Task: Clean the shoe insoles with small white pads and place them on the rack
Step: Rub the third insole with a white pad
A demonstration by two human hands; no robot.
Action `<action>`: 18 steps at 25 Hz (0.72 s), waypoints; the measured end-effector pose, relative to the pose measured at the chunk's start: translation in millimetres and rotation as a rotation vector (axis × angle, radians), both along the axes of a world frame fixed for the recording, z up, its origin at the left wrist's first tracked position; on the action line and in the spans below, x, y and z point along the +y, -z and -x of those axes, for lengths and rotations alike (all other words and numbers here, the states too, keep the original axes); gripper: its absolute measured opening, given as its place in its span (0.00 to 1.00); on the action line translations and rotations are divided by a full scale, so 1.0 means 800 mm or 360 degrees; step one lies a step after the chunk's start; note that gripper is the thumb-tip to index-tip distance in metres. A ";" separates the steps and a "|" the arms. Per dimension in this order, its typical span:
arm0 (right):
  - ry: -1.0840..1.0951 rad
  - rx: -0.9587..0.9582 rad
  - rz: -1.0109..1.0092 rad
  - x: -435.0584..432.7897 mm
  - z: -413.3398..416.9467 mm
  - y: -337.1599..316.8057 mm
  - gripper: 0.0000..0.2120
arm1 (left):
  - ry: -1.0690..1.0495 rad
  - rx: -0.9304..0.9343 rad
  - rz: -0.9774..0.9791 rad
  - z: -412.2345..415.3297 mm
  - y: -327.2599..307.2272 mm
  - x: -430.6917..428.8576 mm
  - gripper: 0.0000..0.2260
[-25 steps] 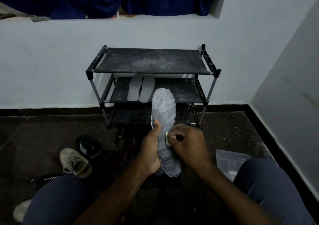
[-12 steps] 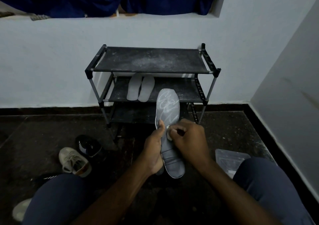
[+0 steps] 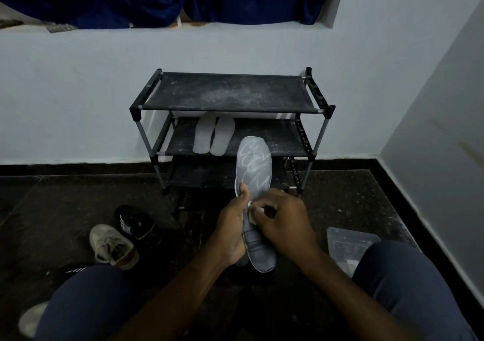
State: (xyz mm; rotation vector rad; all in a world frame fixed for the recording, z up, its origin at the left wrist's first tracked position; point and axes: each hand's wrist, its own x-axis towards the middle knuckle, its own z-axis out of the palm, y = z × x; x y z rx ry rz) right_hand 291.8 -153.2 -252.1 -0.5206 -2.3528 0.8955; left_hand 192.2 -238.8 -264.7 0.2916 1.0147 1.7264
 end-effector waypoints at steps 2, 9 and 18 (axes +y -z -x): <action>-0.0092 -0.0068 0.0015 -0.004 -0.005 0.004 0.08 | 0.0045 -0.0019 -0.0020 0.008 0.001 -0.002 0.33; 0.0048 0.0028 -0.0075 0.003 0.001 -0.001 0.07 | -0.0014 -0.0035 -0.0035 0.002 0.000 0.001 0.30; 0.0068 0.0021 -0.0071 0.006 0.001 -0.002 0.06 | -0.0079 -0.0019 0.0018 0.000 -0.001 0.001 0.29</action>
